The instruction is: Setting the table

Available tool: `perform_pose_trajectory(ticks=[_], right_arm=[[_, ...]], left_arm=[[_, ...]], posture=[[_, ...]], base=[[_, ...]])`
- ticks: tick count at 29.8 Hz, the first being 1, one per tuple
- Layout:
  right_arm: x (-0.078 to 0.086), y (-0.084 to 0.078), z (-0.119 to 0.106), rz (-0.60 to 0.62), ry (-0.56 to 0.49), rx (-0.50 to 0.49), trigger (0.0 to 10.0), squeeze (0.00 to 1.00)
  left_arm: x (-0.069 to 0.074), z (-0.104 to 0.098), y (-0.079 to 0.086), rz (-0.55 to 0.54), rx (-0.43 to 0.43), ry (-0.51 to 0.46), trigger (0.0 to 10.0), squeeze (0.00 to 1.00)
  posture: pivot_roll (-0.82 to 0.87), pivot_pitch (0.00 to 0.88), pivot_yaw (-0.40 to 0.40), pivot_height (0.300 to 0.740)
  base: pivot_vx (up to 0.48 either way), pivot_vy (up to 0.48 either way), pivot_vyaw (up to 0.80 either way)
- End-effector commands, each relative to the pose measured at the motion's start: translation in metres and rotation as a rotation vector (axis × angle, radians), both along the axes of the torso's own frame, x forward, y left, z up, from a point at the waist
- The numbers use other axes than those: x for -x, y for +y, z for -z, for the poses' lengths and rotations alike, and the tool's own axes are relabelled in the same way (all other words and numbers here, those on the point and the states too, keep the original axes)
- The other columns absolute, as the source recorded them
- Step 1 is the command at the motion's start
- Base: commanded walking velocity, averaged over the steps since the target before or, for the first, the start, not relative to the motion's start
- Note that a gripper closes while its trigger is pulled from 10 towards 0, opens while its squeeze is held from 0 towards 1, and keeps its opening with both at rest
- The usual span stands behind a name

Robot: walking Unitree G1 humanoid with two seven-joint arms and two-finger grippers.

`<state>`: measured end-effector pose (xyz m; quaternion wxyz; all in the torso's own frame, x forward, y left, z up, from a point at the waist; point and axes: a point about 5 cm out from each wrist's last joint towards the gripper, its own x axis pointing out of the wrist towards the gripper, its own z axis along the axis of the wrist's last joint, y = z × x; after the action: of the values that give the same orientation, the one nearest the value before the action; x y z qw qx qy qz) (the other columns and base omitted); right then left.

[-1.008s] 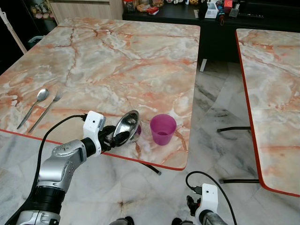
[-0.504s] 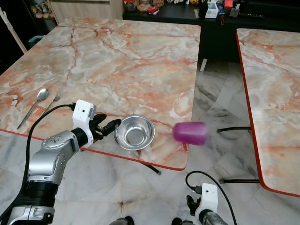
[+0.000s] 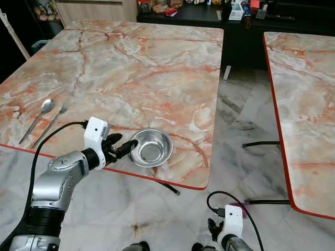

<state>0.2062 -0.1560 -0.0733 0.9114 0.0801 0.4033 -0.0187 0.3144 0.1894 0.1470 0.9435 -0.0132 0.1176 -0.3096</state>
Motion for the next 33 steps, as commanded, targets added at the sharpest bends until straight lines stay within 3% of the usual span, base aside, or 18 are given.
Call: perform_pose_trajectory(ticks=[1,17,18,19,20,21,33], right_arm=[[0.007,0.002,0.004,0.002,0.022,-0.01,10.0,0.0],[0.011,0.003,0.006,0.01,0.029,-0.014,10.0,0.0],[0.01,0.003,0.006,0.009,0.028,-0.015,10.0,0.0],[0.01,0.003,0.006,0.009,0.028,-0.015,10.0,0.0],[0.01,0.003,0.006,0.009,0.028,-0.015,10.0,0.0],[0.01,0.003,0.006,0.01,0.028,-0.015,10.0,0.0],[0.009,0.002,0.005,0.008,0.025,-0.011,10.0,0.0]], left_arm=[[0.005,0.006,-0.001,0.02,-0.012,0.03,10.0,0.0],[0.008,0.021,-0.02,0.07,0.027,0.096,10.0,0.0],[0.008,0.021,-0.02,0.068,0.03,0.097,7.3,0.0],[0.008,0.021,-0.02,0.066,0.03,0.095,1.7,0.0],[0.008,0.021,-0.02,0.065,0.03,0.094,1.7,0.0],[0.008,0.02,-0.02,0.062,0.033,0.093,0.0,0.0],[0.006,0.019,-0.016,0.026,0.046,0.085,0.0,0.0]], posture=[[0.12,0.168,0.039,0.74],[0.11,0.173,0.049,0.74],[0.11,0.173,0.049,0.74],[0.11,0.172,0.049,0.74],[0.11,0.172,0.049,0.74],[0.12,0.171,0.047,0.74],[0.12,0.173,0.044,0.74]], base=[[0.0,0.0,0.0],[0.0,0.0,0.0],[0.0,0.0,0.0],[0.0,0.0,0.0],[0.0,0.0,0.0],[0.0,0.0,0.0],[0.0,0.0,0.0]])
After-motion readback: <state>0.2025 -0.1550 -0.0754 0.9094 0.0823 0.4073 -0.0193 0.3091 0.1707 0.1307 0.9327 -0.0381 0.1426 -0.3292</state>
